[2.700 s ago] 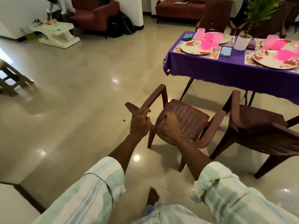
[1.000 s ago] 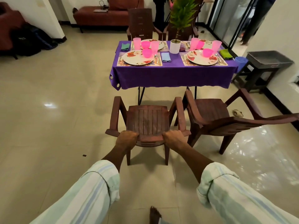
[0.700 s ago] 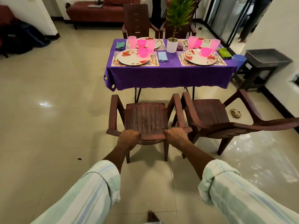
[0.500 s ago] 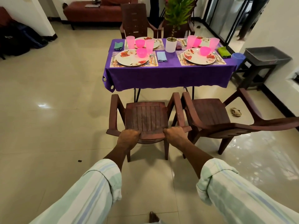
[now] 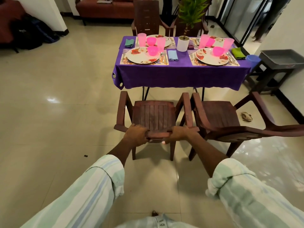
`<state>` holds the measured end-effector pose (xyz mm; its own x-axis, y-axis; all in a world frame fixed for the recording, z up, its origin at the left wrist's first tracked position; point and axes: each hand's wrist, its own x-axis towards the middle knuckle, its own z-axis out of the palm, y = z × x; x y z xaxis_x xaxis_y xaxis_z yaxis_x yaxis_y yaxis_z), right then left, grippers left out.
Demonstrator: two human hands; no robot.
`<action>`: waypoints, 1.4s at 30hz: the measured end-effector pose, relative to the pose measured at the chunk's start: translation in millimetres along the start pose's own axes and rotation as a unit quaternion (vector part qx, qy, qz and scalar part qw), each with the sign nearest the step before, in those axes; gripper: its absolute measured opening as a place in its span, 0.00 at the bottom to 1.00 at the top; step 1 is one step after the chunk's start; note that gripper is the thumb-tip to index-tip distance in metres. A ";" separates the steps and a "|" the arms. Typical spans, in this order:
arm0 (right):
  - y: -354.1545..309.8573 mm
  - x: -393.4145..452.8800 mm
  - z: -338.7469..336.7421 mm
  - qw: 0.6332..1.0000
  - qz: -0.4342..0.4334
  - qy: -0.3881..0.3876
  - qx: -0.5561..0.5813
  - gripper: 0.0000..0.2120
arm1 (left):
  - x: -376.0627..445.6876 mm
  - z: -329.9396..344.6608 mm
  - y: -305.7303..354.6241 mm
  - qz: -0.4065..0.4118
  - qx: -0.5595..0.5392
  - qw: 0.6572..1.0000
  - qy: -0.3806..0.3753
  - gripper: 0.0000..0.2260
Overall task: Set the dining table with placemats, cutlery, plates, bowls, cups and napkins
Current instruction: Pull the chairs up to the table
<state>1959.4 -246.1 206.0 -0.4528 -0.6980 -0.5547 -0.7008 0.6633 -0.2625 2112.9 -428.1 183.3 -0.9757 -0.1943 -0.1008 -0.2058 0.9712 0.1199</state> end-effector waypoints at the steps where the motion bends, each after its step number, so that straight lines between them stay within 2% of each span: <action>1: -6.4 -1.5 -10.3 0.997 -0.008 -0.040 0.062 0.33 | -0.7 -4.4 -1.5 0.005 -0.053 0.999 -0.013 0.23; 3: -20.1 0.9 -22.6 0.982 -0.002 -0.037 0.186 0.29 | -4.1 -16.5 -1.9 -0.006 -0.206 0.978 -0.045 0.28; 5: -38.9 9.6 -26.1 0.976 0.012 -0.005 0.218 0.24 | -7.1 -23.8 -5.3 -0.030 -0.276 0.961 0.010 0.24; 8: -68.5 31.5 -24.8 0.994 0.007 -0.028 0.109 0.16 | -9.4 -28.9 -17.8 -0.069 -0.230 0.961 0.134 0.15; 10: -92.1 48.9 -27.4 0.996 0.003 -0.028 0.085 0.15 | -12.1 -29.6 -35.1 -0.104 -0.232 0.947 0.197 0.11; 13: -130.2 77.7 -29.1 0.992 -0.008 0.005 0.129 0.11 | -17.2 -30.0 -71.5 -0.170 -0.202 0.927 0.266 0.11; 16: -178.1 121.8 -25.1 0.975 -0.016 0.093 0.200 0.06 | -18.8 -23.3 -122.4 -0.220 -0.194 0.909 0.297 0.12; 19: -242.6 171.4 -20.4 0.966 -0.028 0.139 0.216 0.08 | -21.4 -12.5 -187.1 -0.270 -0.202 0.904 0.261 0.13; 21: -283.4 199.3 -15.5 0.969 -0.032 0.136 0.203 0.10 | -26.6 -0.4 -227.9 -0.289 -0.203 0.910 0.217 0.12; 26: -371.6 271.9 16.8 0.991 -0.007 0.068 0.114 0.10 | -58.3 26.2 -334.2 -0.326 -0.192 0.924 0.059 0.13; 32: -444.1 325.3 44.1 0.995 0.010 -0.007 0.096 0.10 | -71.1 47.7 -437.7 -0.345 -0.187 0.916 -0.085 0.13; 36: -471.1 376.3 43.7 0.995 0.010 -0.027 0.091 0.10 | -40.8 52.6 -493.2 -0.344 -0.200 0.907 -0.138 0.10; 42: -497.1 507.1 -8.9 0.997 0.008 -0.045 0.062 0.12 | 60.8 43.8 -601.2 -0.330 -0.191 0.912 -0.154 0.10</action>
<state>2073.2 -932.2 62.1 -0.4078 -0.6643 -0.6265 -0.6178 0.7059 -0.3464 2180.6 -1017.7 61.8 -0.5754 -0.6136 -0.5408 -0.8084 0.5269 0.2622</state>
